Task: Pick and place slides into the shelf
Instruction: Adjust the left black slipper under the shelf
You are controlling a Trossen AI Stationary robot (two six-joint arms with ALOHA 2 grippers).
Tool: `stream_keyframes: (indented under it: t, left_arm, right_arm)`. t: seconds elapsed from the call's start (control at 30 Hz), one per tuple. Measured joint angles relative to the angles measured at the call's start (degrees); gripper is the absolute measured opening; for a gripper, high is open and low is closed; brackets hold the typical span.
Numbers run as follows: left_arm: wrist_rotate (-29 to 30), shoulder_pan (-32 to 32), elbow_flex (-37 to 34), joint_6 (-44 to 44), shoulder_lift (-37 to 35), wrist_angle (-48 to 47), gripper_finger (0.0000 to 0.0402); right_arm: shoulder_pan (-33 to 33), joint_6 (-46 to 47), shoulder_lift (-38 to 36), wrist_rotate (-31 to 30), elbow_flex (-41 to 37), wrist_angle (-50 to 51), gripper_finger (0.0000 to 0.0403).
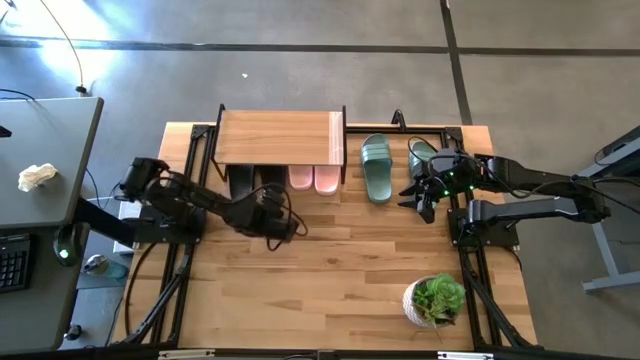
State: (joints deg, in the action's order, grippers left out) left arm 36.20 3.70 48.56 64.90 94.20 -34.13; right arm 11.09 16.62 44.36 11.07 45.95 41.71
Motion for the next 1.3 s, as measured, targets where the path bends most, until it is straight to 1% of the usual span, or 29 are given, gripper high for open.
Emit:
stream_keyframes:
  t: [0.07,0.23,0.27,0.33,0.43,0.57,0.73,0.87,0.97,1.3]
  left_arm:
    - [-3.0,1.6,1.0,0.3,-1.5,-3.1,0.0000]
    - [-18.0,3.3,3.5,4.7,-3.7,-14.3,0.0000]
    - [-20.1,3.3,3.6,5.9,-3.7,-16.8,0.0000]
    - [-21.4,3.8,3.4,8.3,-3.7,-21.5,0.0000]
    - [-20.6,3.8,2.2,11.9,-3.7,-25.5,0.0000]
    - [-19.4,3.8,-0.4,14.0,-3.7,-25.5,0.0000]
    - [-12.9,3.8,-4.3,18.1,-3.2,-25.6,0.0000]
    - [-8.6,3.8,-6.5,20.3,-3.2,-25.0,0.0000]
    - [-6.6,3.8,-7.8,21.2,-3.2,-24.2,0.0000]
    - [-3.5,3.8,-12.3,24.0,-3.2,-18.8,0.0000]
  right_arm:
    - [0.0,0.0,0.0,0.0,0.0,0.0,0.0156]
    - [0.0,0.0,0.0,0.0,0.0,0.0,0.0156]
    - [0.0,0.0,0.0,0.1,0.0,0.0,0.0156]
    - [0.0,0.0,0.0,0.4,0.0,0.0,0.0156]
    - [0.0,0.3,0.0,1.3,0.0,0.0,0.0156]
    - [0.0,0.4,0.0,1.4,0.0,0.0,0.0156]
    - [0.0,0.4,0.0,1.4,0.0,0.0,0.0156]
    - [0.0,0.4,0.0,1.4,0.0,-0.3,0.0156]
    - [0.0,0.4,0.0,1.4,0.0,-0.6,0.0156]
    - [0.0,0.4,0.0,1.4,0.0,-1.3,0.0156]
